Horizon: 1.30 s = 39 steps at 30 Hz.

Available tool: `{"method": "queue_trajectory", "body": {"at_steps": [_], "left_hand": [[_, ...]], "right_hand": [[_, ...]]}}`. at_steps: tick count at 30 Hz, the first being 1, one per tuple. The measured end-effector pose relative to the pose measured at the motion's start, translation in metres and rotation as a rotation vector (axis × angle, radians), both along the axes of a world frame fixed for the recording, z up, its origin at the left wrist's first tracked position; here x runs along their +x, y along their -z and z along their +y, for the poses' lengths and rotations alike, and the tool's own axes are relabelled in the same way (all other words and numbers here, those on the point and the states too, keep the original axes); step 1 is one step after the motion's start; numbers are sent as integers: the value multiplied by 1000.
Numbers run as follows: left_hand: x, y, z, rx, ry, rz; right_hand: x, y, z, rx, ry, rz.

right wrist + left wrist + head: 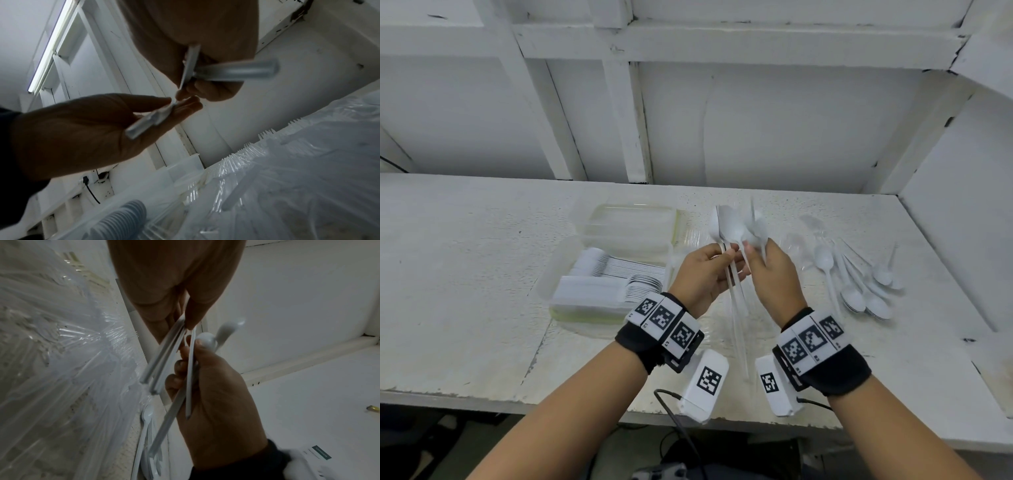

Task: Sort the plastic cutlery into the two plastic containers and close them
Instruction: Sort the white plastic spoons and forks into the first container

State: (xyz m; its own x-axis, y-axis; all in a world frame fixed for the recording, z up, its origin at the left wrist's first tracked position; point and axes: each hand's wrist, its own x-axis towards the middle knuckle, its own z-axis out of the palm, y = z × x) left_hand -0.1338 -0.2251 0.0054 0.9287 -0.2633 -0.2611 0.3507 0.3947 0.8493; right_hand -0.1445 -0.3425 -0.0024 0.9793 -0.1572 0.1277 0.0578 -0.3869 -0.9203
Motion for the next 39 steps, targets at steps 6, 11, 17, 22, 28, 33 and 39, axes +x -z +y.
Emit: {"method": "queue_trajectory", "body": {"at_steps": [6, 11, 17, 22, 28, 33, 39], "left_hand": [[-1, 1, 3, 38, 43, -2], [-1, 2, 7, 49, 73, -16], [0, 6, 8, 89, 79, -10], [0, 5, 5, 93, 49, -3], [-1, 7, 2, 96, 36, 1], [-2, 7, 0, 158, 15, -23], [-1, 8, 2, 178, 22, -14]], "right_hand": [[-3, 0, 7, -59, -36, -23], [-5, -2, 6, -307, -63, -80], [-6, -11, 5, -255, -132, 3], [-6, -17, 2, -87, -97, 33], [2, -9, 1, -156, -65, -10], [4, -8, 3, -300, -157, 11], [2, -17, 6, -28, -78, 101]]}}
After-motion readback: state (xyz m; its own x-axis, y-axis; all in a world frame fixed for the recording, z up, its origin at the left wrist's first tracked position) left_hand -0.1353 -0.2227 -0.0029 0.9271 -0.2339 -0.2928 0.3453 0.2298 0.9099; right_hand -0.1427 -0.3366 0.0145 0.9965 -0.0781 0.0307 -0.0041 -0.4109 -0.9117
